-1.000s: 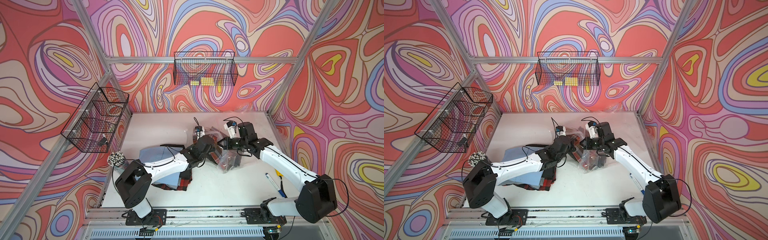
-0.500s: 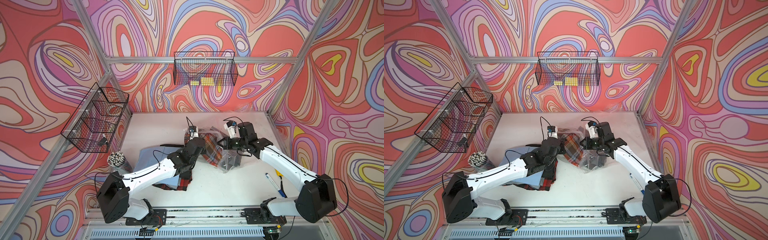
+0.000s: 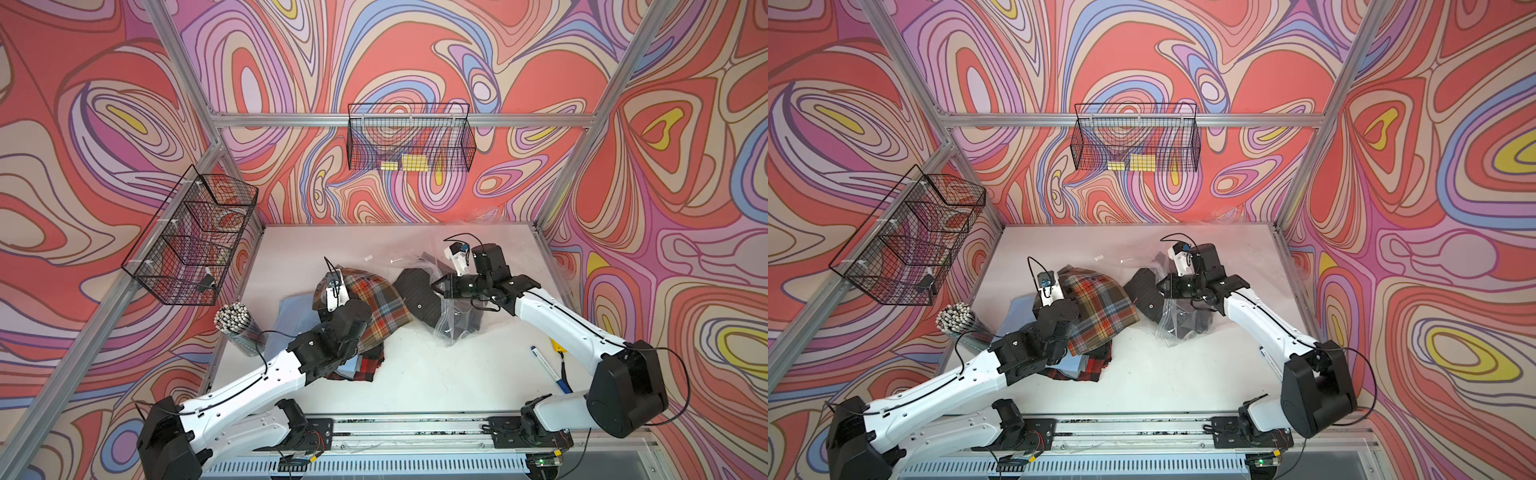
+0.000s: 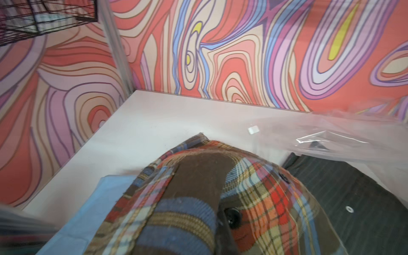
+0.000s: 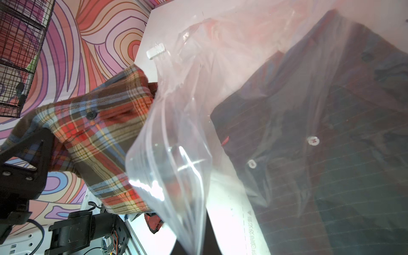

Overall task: Take the shirt out of the vacuum bag
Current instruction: Place the shirt at the center of the board.

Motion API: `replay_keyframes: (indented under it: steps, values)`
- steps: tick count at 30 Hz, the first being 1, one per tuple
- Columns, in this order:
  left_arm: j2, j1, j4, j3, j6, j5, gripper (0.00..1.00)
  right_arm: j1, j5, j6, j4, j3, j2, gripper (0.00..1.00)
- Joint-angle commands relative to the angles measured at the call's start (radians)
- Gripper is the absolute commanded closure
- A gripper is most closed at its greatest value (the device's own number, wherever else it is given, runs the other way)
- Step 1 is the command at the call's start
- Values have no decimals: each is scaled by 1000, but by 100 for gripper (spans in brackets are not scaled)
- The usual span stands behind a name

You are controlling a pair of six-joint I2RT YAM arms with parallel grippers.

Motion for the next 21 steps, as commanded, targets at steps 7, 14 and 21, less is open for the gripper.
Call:
replay_keyframes:
  steps: [7,14,21]
  values:
    - [-224,7,-466,-17,-386,-195,100,1,-55,20,36,32,31,100]
    - [-201,6,-697,-51,-616,-194,89,6,-72,31,46,19,27,100]
    - [-180,6,-797,-51,-745,-160,44,6,-60,28,28,17,4,100]
